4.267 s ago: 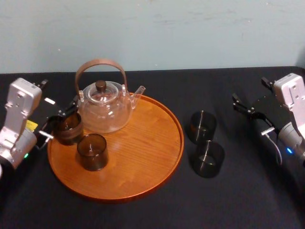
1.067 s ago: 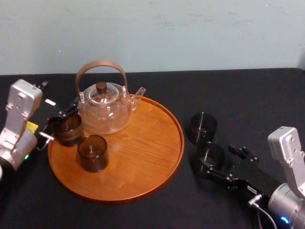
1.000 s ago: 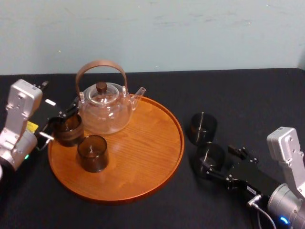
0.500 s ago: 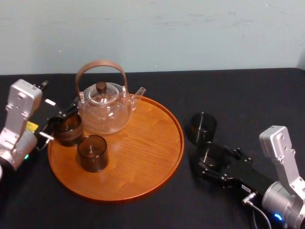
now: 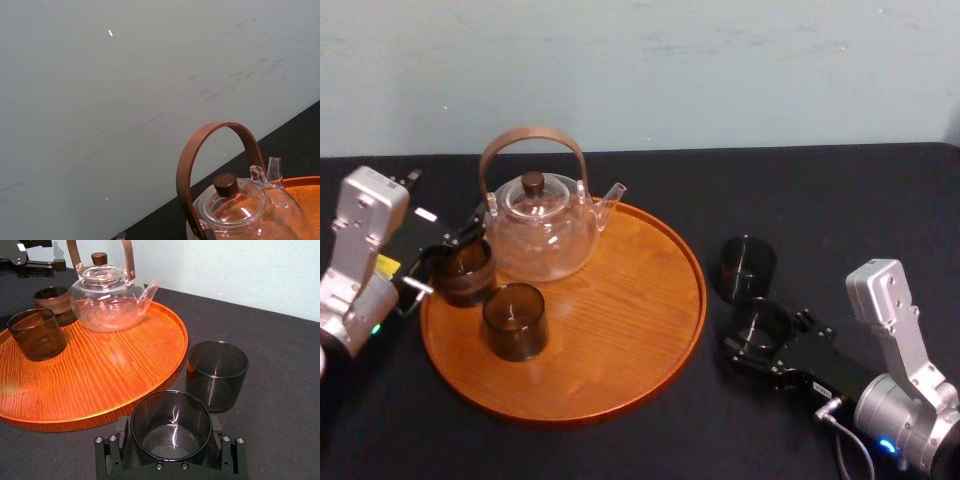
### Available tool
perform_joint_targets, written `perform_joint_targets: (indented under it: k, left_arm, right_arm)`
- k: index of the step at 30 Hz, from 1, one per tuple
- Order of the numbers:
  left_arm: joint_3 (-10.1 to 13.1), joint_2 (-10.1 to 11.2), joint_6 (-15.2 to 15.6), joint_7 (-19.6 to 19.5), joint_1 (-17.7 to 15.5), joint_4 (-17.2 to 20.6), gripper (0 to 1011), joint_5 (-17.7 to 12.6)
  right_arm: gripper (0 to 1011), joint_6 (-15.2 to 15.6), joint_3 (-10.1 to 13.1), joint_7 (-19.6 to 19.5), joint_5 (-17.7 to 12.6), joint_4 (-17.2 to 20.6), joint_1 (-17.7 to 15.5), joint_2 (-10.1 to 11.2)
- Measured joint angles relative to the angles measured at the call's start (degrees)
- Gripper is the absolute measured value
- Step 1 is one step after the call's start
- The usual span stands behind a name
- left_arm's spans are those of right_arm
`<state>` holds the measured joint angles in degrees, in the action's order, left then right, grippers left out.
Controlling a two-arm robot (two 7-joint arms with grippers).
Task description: Pick up the glass from the table and place it on the tray.
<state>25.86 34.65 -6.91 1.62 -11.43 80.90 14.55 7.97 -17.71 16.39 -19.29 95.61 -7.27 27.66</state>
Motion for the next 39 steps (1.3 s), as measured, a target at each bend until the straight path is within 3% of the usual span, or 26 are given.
perform_joint_targets:
  k: [22,28,39]
  left_arm:
    - [0.0,0.0,0.0,0.0,0.0,0.0,1001,0.0]
    - [0.0,0.0,0.0,0.0,0.0,0.0,1001,0.0]
    - [0.0,0.0,0.0,0.0,0.0,0.0,1001,0.0]
  right_arm:
    - [1002,0.1,0.0,0.2,0.1,-0.1,0.1,-0.2]
    - [906,0.0,0.0,0.2,0.1,-0.1,0.1,-0.1]
    - [905,0.0,0.0,0.1,0.0,0.0,0.1,-0.1]
